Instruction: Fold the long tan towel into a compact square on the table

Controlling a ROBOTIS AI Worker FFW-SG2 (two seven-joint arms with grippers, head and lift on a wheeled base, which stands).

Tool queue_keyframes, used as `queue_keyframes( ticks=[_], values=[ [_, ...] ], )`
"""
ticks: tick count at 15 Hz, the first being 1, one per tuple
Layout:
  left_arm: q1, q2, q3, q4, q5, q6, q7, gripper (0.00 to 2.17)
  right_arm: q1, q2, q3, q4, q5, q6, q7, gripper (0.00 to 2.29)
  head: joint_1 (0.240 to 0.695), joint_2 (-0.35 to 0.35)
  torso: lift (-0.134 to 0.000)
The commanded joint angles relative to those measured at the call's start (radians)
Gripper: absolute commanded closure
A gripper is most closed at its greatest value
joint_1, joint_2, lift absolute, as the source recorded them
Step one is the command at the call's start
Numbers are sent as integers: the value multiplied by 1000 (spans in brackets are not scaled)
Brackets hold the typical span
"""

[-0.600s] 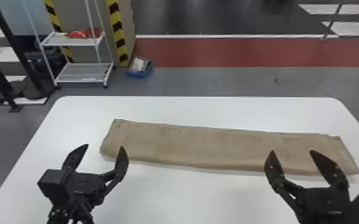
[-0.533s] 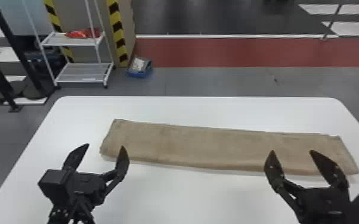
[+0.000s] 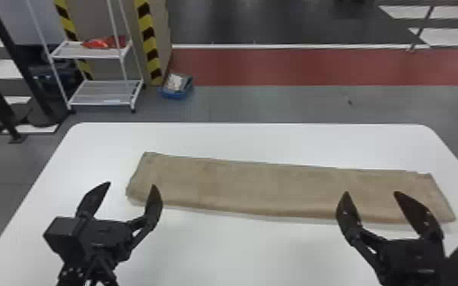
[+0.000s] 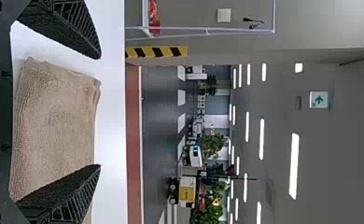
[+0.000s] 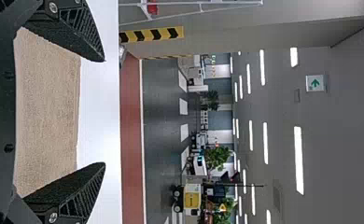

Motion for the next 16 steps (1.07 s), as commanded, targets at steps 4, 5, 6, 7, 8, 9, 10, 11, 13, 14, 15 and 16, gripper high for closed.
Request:
queue_keyframes(
  ticks=[4, 5, 6, 7, 8, 9, 10, 11, 13, 14, 15, 16],
  values=[
    [-38, 0, -4, 41, -1, 4, -2, 39, -2, 1, -1, 1, 2, 6, 0, 90, 695, 17, -113],
    [-78, 0, -11, 84, 0, 4, -2, 39, -13, 1, -1, 13, 3, 9, 0, 90, 695, 17, -113],
    [-121, 0, -19, 126, 2, 7, -2, 39, -19, 1, -1, 27, 8, 6, 0, 90, 695, 16, -113],
    [-178, 2, -27, 173, 0, 29, -5, 39, -22, 1, -1, 36, 9, 6, 0, 90, 695, 14, -113],
    [-238, 2, -28, 213, 8, 81, -15, 73, -24, 1, -1, 41, 11, 6, 0, 90, 695, 9, -113],
    [-304, 2, -27, 261, 27, 145, -18, 90, -25, 1, 0, 42, 11, 6, 0, 90, 695, 5, -113],
    [-364, 2, -22, 307, 34, 210, -26, 107, -24, 0, 0, 42, 9, 6, 0, 90, 695, 3, -113],
    [-423, 2, -17, 370, 37, 243, -40, 137, -24, -3, -1, 42, 8, 9, 0, 90, 695, 3, -113],
    [-473, 5, -8, 420, 36, 271, -46, 151, -25, -11, 5, 52, 8, 6, 0, 90, 695, 8, -113],
    [-474, 6, 4, 420, 34, 308, -51, 151, -30, -18, 9, 58, 6, 6, 0, 90, 695, 11, -113],
    [-476, 11, 7, 420, 34, 311, -51, 151, -31, -23, 9, 61, 2, 9, 0, 90, 695, 15, -113],
    [-476, 11, 15, 420, 30, 311, -51, 151, -34, -25, 9, 61, 2, 9, 0, 90, 695, 26, -113]
  ],
)
